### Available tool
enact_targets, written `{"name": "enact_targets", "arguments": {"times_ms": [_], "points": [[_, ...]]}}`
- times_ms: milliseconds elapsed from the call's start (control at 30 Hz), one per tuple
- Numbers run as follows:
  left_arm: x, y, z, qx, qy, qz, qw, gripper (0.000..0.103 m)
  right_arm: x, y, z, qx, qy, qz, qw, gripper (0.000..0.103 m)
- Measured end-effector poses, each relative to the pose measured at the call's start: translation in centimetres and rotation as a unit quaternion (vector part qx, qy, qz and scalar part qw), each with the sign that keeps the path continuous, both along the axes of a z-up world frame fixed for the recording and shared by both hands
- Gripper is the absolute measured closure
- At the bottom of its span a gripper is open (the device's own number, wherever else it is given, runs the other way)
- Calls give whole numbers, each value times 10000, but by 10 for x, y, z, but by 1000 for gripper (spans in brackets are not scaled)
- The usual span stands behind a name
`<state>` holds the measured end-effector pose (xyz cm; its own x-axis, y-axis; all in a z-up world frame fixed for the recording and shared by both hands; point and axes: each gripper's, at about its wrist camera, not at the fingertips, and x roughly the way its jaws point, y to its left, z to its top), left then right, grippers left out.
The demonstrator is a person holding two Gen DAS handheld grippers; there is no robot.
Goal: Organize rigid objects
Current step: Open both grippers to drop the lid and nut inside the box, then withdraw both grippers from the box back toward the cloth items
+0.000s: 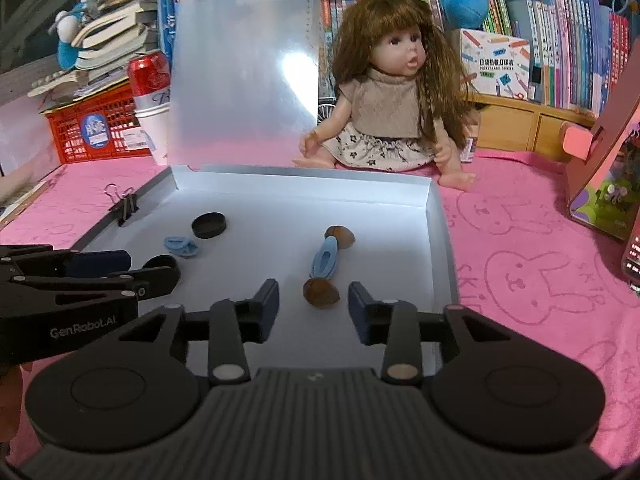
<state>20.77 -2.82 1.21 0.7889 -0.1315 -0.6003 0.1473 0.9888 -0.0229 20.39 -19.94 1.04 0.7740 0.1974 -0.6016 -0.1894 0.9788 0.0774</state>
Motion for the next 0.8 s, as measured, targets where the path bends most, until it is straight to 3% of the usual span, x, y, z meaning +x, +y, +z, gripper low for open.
{"name": "enact_targets", "arguments": {"times_ms": [367, 800], "points": [[-60, 5, 15, -80, -117, -425, 9990, 35, -49, -10, 19, -141, -314, 311, 9989, 20], [-134, 4, 22, -157, -184, -774, 9967, 29, -120, -24, 30, -200, -591, 527, 9967, 15]]}}
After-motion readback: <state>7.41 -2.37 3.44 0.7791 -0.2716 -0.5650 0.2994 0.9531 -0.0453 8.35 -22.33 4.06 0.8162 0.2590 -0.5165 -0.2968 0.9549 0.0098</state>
